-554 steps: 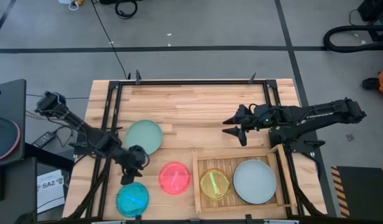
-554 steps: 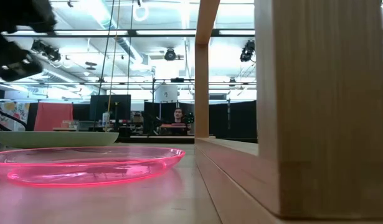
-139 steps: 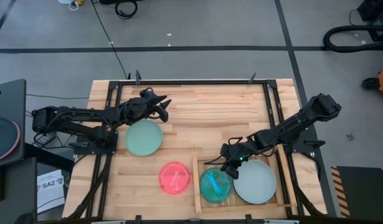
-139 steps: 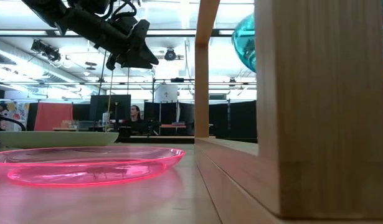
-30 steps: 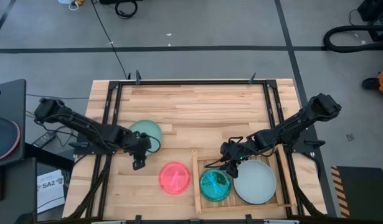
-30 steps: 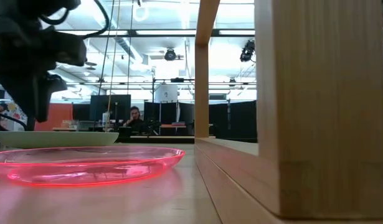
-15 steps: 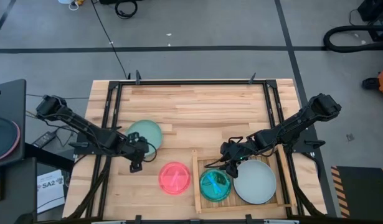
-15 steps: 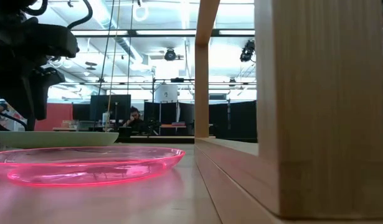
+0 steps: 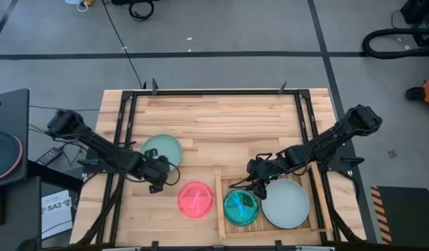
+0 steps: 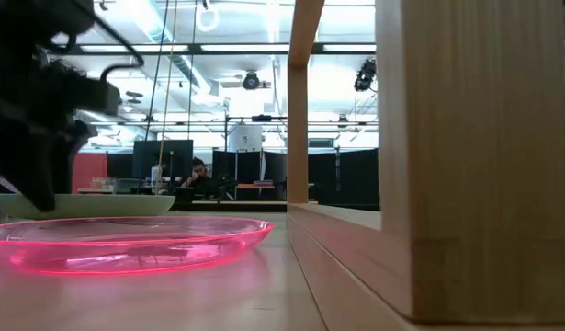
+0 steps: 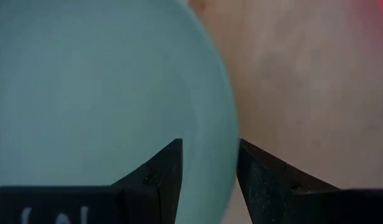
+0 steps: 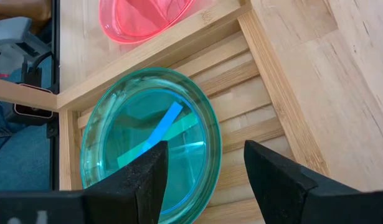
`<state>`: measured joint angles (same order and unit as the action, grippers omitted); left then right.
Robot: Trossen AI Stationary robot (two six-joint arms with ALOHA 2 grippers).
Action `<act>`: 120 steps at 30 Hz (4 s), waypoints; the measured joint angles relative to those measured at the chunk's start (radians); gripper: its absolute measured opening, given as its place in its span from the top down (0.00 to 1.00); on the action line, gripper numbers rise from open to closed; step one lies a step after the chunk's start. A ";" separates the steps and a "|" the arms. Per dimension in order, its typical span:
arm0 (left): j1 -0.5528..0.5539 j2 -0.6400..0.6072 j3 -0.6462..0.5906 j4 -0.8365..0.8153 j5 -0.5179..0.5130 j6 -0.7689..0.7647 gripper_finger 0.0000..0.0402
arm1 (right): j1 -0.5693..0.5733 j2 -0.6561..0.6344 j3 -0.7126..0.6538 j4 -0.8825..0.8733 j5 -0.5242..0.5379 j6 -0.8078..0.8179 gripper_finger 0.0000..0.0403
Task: Place and stack plates onto a shelf
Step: Stack the green plate on the gray plate on the shelf
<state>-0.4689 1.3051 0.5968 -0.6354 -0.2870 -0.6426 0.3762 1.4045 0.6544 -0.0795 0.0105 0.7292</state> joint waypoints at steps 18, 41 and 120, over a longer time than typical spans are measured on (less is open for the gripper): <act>0.000 0.086 0.001 0.025 -0.020 0.001 0.85 | 0.000 0.000 0.000 0.003 0.000 0.000 0.46; 0.001 0.087 0.097 0.052 -0.306 0.034 0.95 | -0.088 0.000 0.000 0.130 0.084 0.003 0.46; 0.421 0.087 0.098 0.785 -0.467 2.153 0.95 | -0.601 0.000 0.000 0.608 0.250 0.124 0.48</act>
<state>-0.0479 1.3922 0.6949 0.1497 -0.7540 1.5105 -0.2249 1.4048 0.6540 0.5289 0.2607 0.8536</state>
